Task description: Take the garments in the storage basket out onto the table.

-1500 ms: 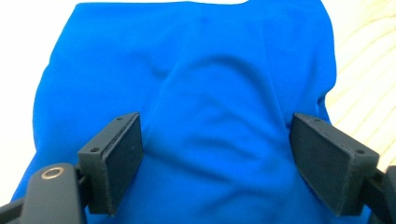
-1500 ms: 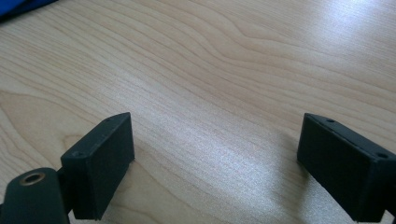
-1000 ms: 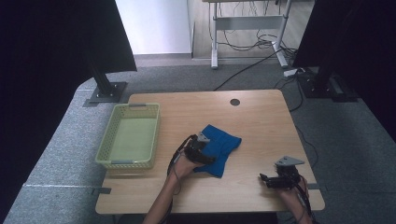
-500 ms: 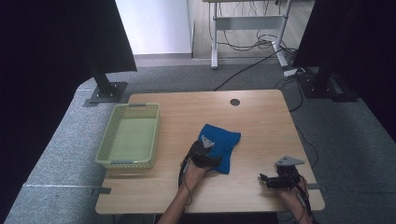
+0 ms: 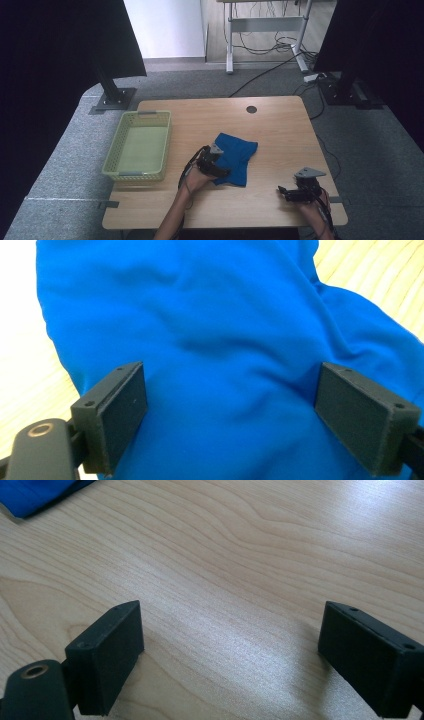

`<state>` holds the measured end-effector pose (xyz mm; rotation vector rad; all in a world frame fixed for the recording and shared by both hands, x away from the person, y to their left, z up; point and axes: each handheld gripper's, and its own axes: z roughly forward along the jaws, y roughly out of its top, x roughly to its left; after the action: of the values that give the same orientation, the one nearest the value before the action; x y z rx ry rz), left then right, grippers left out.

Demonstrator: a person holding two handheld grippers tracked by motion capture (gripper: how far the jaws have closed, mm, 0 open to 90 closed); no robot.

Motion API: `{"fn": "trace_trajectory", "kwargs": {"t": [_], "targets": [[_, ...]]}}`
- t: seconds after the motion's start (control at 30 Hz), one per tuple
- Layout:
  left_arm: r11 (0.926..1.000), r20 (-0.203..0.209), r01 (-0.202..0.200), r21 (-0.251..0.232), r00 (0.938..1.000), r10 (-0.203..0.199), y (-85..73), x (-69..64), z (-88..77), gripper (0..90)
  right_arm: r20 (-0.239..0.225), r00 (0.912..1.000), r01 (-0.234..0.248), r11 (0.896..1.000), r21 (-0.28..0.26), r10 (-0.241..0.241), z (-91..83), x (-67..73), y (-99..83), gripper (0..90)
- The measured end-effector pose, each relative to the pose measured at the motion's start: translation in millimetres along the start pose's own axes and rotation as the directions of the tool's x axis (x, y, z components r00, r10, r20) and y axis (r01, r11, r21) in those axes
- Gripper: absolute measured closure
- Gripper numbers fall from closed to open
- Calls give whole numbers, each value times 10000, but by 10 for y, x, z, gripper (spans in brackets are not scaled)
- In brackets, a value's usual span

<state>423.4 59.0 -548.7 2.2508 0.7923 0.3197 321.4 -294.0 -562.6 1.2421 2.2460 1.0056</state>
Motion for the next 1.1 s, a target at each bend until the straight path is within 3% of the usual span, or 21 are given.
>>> {"fn": "trace_trajectory", "kwargs": {"t": [0.17,0.27,0.4,0.57,0.77,1.1], "targets": [[9959,-741,685,-590,9946,-728,-47,-144,24,130,2,10000,1,10000,-1,-1,0,0,0,107],[9907,-1191,1083,-825,9859,-1177,-42,-245,56,130,1,10000,1,10000,-1,-1,0,0,0,107],[9902,-1407,1128,-822,9823,-1236,-15,-302,85,121,0,10000,1,10000,-1,-1,0,0,-1,107],[9909,-1390,1103,-778,9830,-1203,-15,-289,87,88,-7,10000,9,10000,-1,-9,0,1,0,107],[9919,-1111,996,-793,9879,-1081,-29,-266,16,129,-8,10000,8,10000,-1,-8,0,1,0,107],[9855,-855,1075,-1312,9892,-1193,-19,-244,-171,118,-9,10000,16,10000,-2,-16,0,1,0,107]]}}
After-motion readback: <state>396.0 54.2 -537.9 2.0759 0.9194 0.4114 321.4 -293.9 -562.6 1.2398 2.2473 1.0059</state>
